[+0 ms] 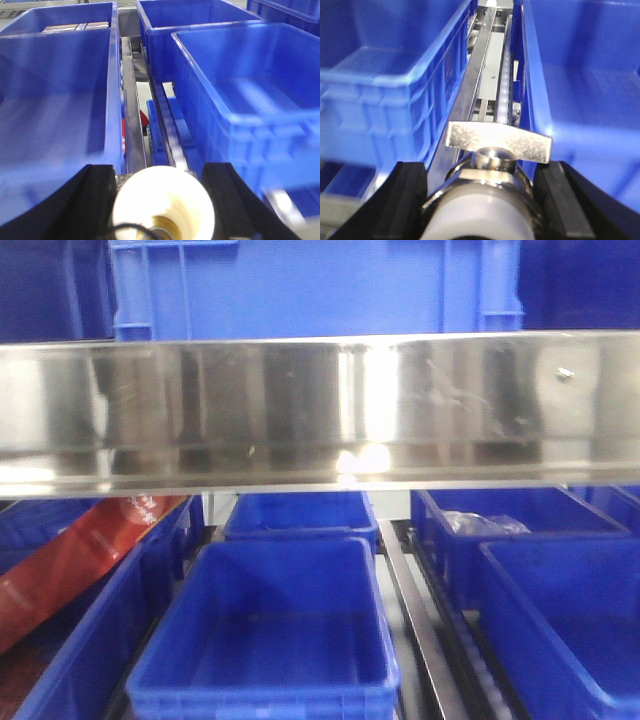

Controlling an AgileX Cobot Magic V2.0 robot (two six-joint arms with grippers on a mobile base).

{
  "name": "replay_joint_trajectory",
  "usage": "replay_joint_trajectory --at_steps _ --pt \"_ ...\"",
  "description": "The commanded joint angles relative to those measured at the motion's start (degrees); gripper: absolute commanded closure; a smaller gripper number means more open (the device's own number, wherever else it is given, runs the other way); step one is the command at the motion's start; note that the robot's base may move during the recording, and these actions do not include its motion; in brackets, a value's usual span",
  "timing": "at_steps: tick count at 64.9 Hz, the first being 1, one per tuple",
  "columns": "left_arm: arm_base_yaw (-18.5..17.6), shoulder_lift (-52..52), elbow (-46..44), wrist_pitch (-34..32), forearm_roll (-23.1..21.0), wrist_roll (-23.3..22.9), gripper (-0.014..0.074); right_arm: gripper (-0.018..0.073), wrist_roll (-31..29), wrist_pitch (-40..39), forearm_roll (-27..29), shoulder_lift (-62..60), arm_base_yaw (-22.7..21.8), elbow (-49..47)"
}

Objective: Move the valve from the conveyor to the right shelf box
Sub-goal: 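Drive up to the shelf and hold both valves above a blue bin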

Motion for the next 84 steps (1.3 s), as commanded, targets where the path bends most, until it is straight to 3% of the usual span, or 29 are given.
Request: replay_joint_trajectory --at_steps 1,84 --pt "-0.25 -0.39 -0.29 -2.87 -0.30 -0.25 0.0708 0.0712 -0.06 -3.95 0.07 -0.53 -0.04 -0.41" --pt "-0.25 -0.39 -0.29 -2.87 -0.30 -0.25 0.0708 0.0712 -0.06 -3.95 0.07 -0.53 -0.04 -0.41"
